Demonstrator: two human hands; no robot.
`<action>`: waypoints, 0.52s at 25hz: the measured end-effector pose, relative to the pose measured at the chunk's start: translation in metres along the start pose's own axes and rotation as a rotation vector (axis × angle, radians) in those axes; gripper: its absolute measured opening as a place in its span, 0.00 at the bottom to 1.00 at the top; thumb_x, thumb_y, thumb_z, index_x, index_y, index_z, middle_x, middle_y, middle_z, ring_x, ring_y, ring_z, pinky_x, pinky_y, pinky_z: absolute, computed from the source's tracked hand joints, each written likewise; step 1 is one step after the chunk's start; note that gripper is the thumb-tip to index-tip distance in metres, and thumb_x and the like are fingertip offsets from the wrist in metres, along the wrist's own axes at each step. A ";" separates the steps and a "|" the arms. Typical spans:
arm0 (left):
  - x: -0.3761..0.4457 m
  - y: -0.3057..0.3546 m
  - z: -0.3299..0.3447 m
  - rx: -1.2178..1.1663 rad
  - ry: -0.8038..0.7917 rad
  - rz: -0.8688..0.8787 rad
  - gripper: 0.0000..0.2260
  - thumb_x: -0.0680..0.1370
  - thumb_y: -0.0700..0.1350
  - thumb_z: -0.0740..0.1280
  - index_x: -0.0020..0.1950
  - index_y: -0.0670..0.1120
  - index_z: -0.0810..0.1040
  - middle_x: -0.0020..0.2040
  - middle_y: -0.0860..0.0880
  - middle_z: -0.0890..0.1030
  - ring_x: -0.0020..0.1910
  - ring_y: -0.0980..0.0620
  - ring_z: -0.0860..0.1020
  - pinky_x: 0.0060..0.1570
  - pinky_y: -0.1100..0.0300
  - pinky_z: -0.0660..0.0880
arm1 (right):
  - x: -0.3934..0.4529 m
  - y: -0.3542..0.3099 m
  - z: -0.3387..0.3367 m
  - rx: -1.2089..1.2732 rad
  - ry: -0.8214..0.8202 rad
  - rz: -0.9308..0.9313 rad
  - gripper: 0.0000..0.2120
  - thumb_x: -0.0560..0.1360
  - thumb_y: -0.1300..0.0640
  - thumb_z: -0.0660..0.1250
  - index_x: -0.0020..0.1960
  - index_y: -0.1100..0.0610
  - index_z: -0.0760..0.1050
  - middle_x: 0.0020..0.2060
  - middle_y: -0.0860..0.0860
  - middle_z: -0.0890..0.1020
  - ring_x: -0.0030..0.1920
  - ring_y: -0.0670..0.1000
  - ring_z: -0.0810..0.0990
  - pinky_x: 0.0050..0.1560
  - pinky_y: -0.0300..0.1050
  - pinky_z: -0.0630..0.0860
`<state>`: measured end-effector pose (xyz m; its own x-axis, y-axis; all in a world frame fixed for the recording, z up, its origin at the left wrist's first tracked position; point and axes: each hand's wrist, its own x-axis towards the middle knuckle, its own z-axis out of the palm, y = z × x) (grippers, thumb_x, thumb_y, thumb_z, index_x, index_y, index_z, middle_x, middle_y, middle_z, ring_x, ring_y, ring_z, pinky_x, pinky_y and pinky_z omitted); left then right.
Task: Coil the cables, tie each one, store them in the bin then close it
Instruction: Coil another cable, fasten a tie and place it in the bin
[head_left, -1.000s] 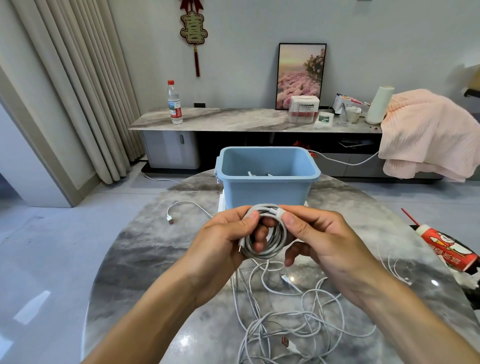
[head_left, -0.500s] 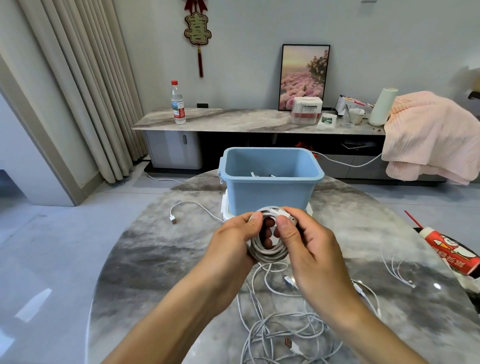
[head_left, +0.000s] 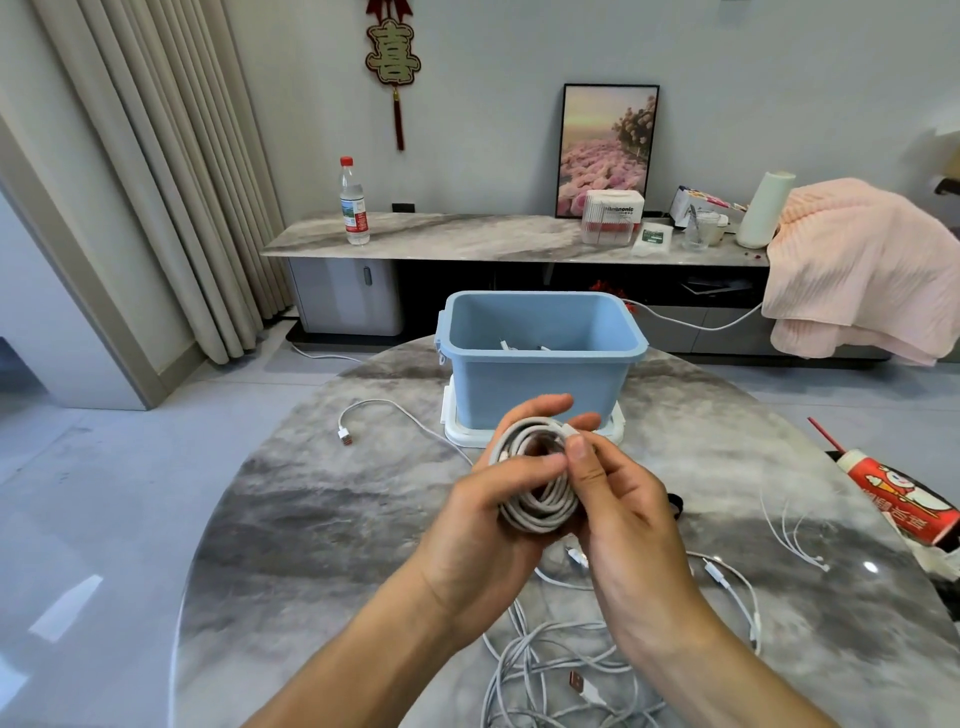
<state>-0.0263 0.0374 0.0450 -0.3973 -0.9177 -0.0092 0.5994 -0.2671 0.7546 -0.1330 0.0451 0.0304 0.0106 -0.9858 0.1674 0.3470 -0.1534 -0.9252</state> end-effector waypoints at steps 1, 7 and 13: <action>0.000 -0.001 -0.001 -0.004 0.001 0.023 0.21 0.67 0.38 0.65 0.60 0.46 0.76 0.65 0.42 0.79 0.62 0.43 0.76 0.64 0.47 0.69 | 0.000 -0.002 -0.002 -0.026 -0.032 -0.006 0.13 0.80 0.54 0.61 0.51 0.58 0.83 0.47 0.54 0.86 0.51 0.49 0.84 0.50 0.42 0.77; 0.003 -0.004 -0.004 0.080 0.015 0.043 0.20 0.65 0.36 0.59 0.56 0.45 0.75 0.58 0.40 0.80 0.55 0.45 0.79 0.51 0.47 0.77 | 0.011 -0.009 -0.034 -1.397 0.012 -0.333 0.23 0.81 0.38 0.45 0.68 0.38 0.72 0.62 0.44 0.72 0.58 0.51 0.72 0.56 0.54 0.70; 0.010 -0.016 -0.005 0.297 0.184 -0.035 0.18 0.63 0.37 0.60 0.50 0.50 0.75 0.40 0.46 0.77 0.37 0.49 0.75 0.33 0.58 0.71 | 0.005 0.001 -0.033 -1.705 -0.081 -0.105 0.29 0.78 0.39 0.36 0.69 0.40 0.68 0.72 0.48 0.68 0.63 0.56 0.71 0.56 0.56 0.69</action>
<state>-0.0363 0.0304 0.0293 -0.2660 -0.9543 -0.1364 0.3485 -0.2272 0.9093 -0.1632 0.0378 0.0188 0.1177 -0.9700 0.2126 -0.9689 -0.1591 -0.1895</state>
